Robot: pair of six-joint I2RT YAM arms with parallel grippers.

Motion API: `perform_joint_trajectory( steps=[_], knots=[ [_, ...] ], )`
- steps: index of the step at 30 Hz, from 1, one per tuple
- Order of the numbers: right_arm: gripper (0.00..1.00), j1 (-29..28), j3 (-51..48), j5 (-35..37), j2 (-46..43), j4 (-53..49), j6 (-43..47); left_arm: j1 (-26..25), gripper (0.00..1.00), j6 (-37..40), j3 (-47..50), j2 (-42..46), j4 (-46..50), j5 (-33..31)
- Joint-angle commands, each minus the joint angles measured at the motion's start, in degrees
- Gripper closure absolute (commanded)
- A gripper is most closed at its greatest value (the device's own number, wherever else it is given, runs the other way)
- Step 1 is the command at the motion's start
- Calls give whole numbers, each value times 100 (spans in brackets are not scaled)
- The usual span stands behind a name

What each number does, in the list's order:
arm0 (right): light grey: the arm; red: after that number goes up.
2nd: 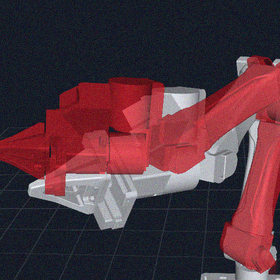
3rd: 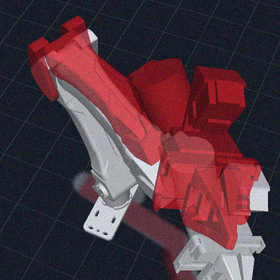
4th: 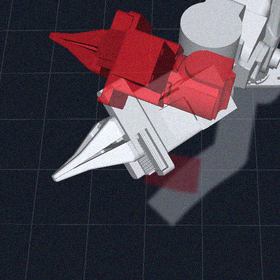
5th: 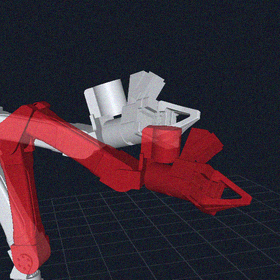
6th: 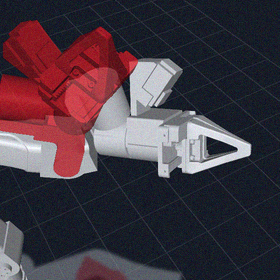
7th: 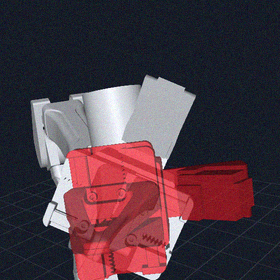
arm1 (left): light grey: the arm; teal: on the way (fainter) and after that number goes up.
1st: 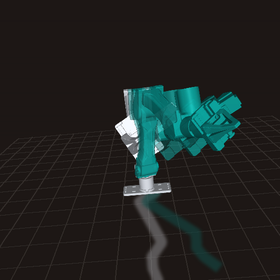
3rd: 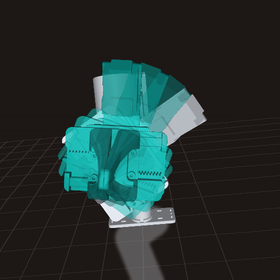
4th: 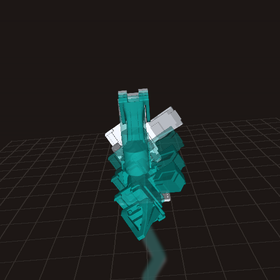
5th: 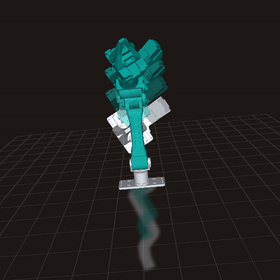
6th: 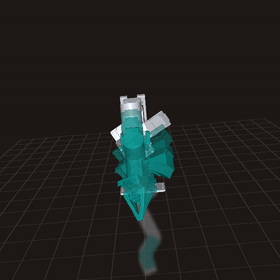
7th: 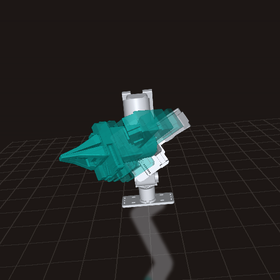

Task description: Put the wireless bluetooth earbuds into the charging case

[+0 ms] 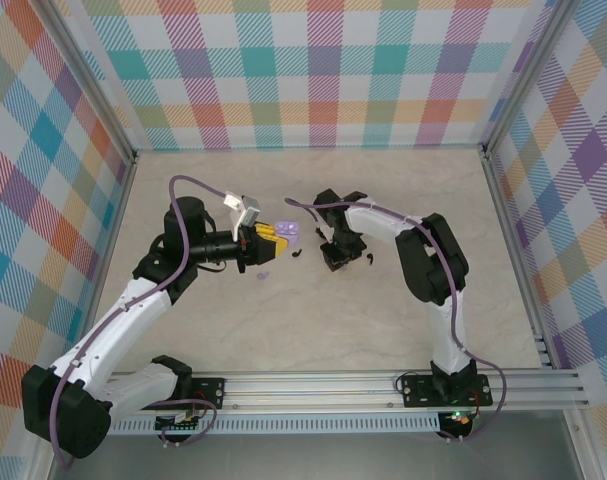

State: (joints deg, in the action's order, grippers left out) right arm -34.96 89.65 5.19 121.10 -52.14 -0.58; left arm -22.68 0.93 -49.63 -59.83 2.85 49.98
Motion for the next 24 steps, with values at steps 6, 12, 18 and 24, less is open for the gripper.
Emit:
perform_joint_trajectory(
  steps=[6,12,18,24],
  knots=[
    [68,-24,158,-53,176,-7,-36,89,90,104,-16,49,-20,40],
    [70,-55,167,-62,227,-7,-66,88,90,120,-23,35,-5,41],
    [80,-64,167,-25,239,-24,-167,95,89,130,-31,38,4,54],
    [81,47,118,-48,80,58,-394,88,89,144,-38,36,42,33]
  ],
)
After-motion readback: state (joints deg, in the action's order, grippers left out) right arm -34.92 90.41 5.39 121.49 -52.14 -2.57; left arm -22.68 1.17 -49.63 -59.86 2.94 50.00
